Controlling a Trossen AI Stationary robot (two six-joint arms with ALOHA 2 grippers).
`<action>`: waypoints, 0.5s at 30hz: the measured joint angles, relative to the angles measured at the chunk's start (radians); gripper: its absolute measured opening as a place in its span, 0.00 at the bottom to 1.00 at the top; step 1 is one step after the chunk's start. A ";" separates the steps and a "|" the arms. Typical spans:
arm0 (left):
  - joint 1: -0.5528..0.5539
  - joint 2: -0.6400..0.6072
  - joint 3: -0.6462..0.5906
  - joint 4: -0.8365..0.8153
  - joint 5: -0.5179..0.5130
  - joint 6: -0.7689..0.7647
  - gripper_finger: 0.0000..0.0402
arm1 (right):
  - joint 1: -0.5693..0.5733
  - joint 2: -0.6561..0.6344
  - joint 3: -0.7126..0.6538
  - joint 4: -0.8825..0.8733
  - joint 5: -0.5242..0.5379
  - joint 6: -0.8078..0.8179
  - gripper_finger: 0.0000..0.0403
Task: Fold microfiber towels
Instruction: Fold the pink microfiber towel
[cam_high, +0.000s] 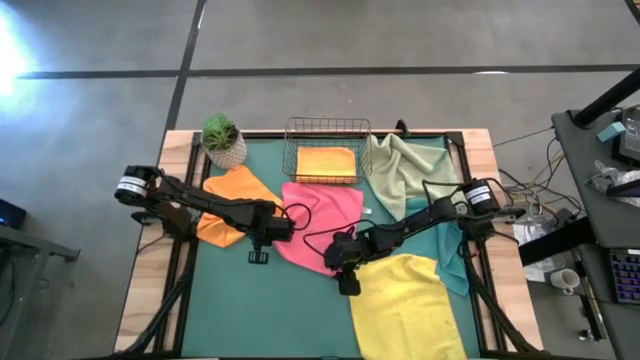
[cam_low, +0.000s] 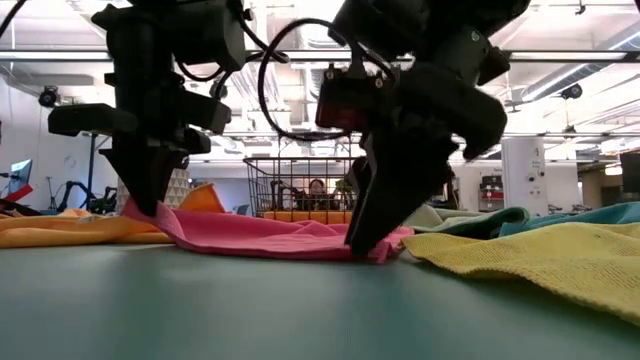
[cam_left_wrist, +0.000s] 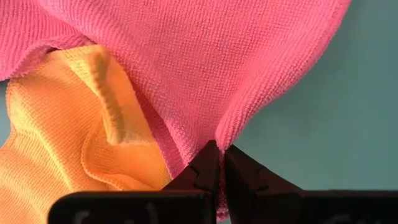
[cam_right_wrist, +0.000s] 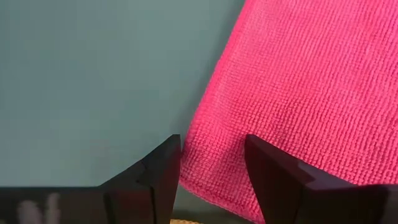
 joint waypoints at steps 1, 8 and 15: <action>0.000 0.000 0.000 0.001 0.000 0.000 0.00 | 0.000 0.003 0.000 0.001 0.001 0.008 0.42; 0.000 0.000 0.000 0.002 0.000 0.000 0.00 | 0.000 0.024 0.003 -0.001 0.026 0.035 0.31; 0.000 -0.001 0.000 0.001 0.009 0.001 0.00 | 0.003 -0.005 0.005 -0.015 0.026 0.042 0.05</action>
